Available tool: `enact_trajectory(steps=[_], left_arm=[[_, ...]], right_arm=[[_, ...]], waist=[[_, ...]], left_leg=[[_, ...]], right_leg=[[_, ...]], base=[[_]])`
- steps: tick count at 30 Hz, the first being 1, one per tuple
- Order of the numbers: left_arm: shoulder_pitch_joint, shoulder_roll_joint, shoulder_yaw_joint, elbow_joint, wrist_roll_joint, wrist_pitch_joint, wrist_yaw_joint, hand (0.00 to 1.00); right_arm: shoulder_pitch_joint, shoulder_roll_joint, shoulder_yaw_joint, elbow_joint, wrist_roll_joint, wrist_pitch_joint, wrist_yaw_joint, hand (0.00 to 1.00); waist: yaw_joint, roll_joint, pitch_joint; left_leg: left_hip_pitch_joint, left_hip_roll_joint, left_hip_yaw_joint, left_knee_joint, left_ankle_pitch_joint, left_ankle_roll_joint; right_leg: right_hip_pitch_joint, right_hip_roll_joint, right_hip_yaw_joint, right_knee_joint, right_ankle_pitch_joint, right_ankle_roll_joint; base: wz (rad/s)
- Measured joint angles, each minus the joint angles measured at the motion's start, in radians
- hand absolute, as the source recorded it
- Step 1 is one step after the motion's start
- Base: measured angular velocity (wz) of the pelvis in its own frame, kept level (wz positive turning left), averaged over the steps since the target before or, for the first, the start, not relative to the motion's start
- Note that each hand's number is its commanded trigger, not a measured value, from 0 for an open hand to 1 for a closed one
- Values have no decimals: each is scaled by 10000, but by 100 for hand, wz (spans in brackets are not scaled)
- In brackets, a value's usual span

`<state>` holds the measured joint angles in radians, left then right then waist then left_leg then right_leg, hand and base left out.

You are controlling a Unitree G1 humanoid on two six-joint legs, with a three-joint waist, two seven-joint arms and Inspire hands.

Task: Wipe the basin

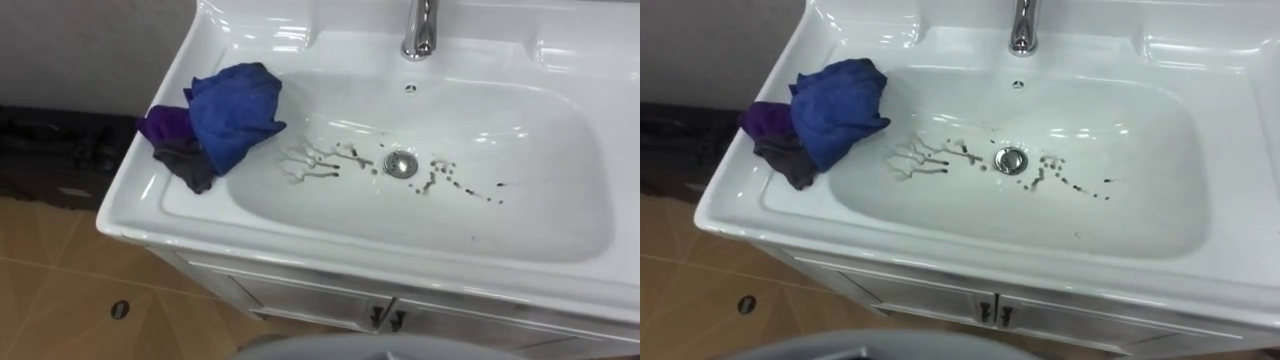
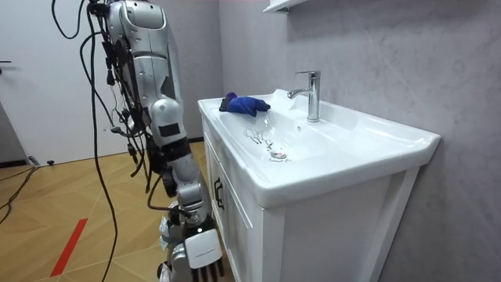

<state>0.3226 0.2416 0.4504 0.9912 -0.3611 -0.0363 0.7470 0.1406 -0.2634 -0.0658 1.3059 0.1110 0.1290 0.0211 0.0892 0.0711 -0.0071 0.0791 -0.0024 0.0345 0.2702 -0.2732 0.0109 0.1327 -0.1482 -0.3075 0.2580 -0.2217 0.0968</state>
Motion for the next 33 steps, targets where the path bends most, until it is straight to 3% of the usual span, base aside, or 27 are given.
enact_trajectory(steps=[4, 11, 20, 22, 27, 33], left_arm=[[-4, 295, 309, -876, -304, -514, 863, 0], [-224, 790, 647, -2597, -279, -862, 1683, 0], [-623, 1209, 689, -5192, -156, -1448, 2297, 0], [-855, 1235, 690, -5574, 433, -1658, 2374, 0], [-1409, 1340, 693, -6285, 1883, -1691, 2507, 0], [-1564, 1574, 1229, -7377, 3033, -1723, 2652, 0]], right_arm=[[-17, -36, -266, -238, 11, -324, -122, 0], [4, -104, -436, -273, 253, -354, -128, 0], [228, -104, -429, -291, 380, -874, -107, 0], [294, -105, -429, -312, 377, -930, -76, 0], [365, -105, -332, -206, 380, -959, -5, 0], [464, -60, -332, -7, 428, -952, 73, 0]], waist=[[12, 97, -22], [22, 273, -42], [-33, 486, -33], [-25, 465, -12], [-16, 434, 57], [-19, 359, 18]], left_leg=[[14, -74, -114, -68, 48, 41], [65, -107, -98, -272, 128, 45], [212, -115, -43, -339, 152, 54], [206, -109, -9, -336, 152, 54], [206, -97, 93, -404, 149, 52], [198, -82, 246, -450, 151, 50]], right_leg=[[-19, -75, -75, 12, -10, 16], [-58, -92, -35, -5, -14, 23], [-115, -74, 217, -24, -15, 24], [-123, -73, 223, -23, -16, 25], [-143, -53, 364, -29, -16, 26], [-298, -15, 575, -56, -14, 26]], base=[[8], [-1], [-7], [-2], [-8], [-11]])
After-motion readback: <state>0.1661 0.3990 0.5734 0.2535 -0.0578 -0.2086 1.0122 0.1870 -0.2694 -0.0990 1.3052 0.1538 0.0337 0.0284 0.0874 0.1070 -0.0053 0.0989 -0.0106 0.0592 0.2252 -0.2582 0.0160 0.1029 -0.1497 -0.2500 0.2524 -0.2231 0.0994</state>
